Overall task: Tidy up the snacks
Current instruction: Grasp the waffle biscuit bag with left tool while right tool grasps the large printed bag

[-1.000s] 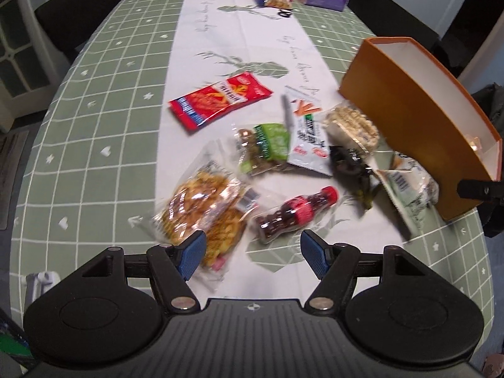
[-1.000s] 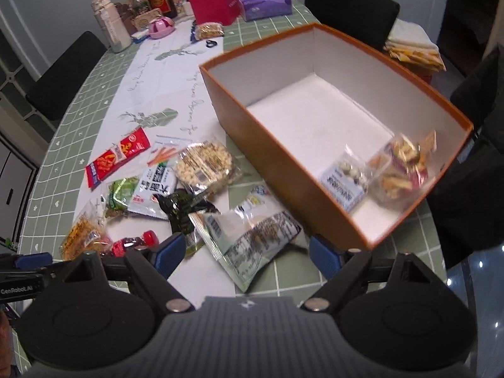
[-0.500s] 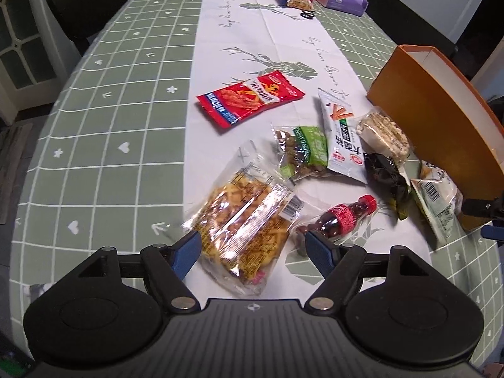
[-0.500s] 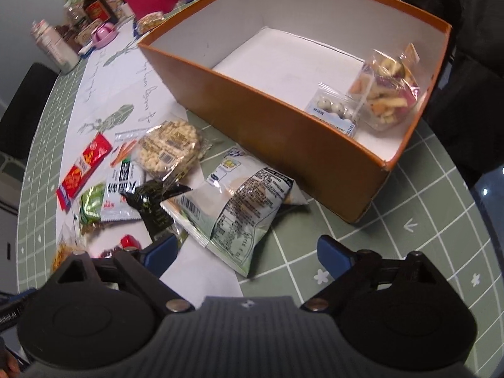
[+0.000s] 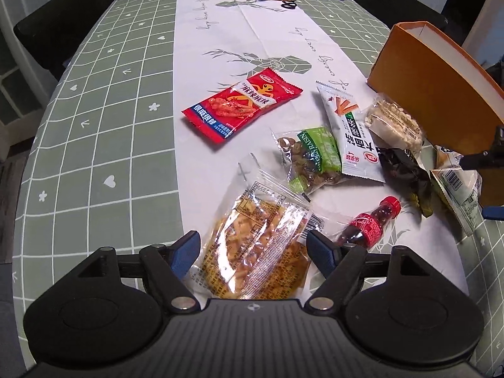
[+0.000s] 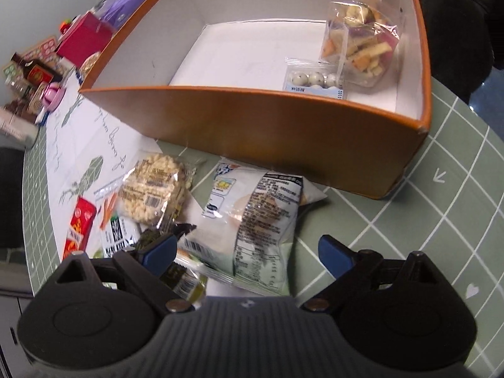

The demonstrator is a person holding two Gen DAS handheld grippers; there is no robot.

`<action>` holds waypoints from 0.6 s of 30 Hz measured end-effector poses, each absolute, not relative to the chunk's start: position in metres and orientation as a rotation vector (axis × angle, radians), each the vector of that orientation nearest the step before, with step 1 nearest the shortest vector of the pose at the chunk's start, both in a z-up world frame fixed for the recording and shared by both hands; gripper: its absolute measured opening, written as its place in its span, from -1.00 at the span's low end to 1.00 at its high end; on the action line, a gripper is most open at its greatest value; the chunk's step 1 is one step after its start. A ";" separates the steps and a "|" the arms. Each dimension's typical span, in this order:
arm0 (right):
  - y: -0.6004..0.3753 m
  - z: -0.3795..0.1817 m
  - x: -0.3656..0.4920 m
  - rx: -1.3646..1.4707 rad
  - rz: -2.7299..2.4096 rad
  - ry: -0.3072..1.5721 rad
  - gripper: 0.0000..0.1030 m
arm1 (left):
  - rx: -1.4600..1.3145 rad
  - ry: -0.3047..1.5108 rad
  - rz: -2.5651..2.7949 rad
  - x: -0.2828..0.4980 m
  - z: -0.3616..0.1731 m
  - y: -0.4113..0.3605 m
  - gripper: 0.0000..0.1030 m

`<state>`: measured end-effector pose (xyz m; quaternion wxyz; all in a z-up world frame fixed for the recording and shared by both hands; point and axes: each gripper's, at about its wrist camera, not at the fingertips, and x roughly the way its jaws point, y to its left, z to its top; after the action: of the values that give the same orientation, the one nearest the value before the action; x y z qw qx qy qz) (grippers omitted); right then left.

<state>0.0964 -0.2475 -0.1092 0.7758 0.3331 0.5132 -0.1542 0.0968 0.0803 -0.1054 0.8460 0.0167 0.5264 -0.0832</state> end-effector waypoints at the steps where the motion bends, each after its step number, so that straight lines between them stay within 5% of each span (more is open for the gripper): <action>1: -0.248 -0.109 0.096 0.741 -0.358 1.096 0.83 | 0.041 1.109 -0.176 0.097 -0.106 0.080 0.75; 10: -0.242 -0.119 0.107 0.759 -0.404 1.097 0.83 | 0.073 1.117 -0.257 0.098 -0.108 0.081 0.76; 18: -0.245 -0.127 0.112 0.754 -0.428 1.108 0.83 | 0.115 1.153 -0.301 0.107 -0.123 0.079 1.00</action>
<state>0.1118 -0.2447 -0.1274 0.7626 0.3465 0.5095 -0.1967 0.1067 0.0785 -0.1233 0.8260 0.0542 0.5429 -0.1416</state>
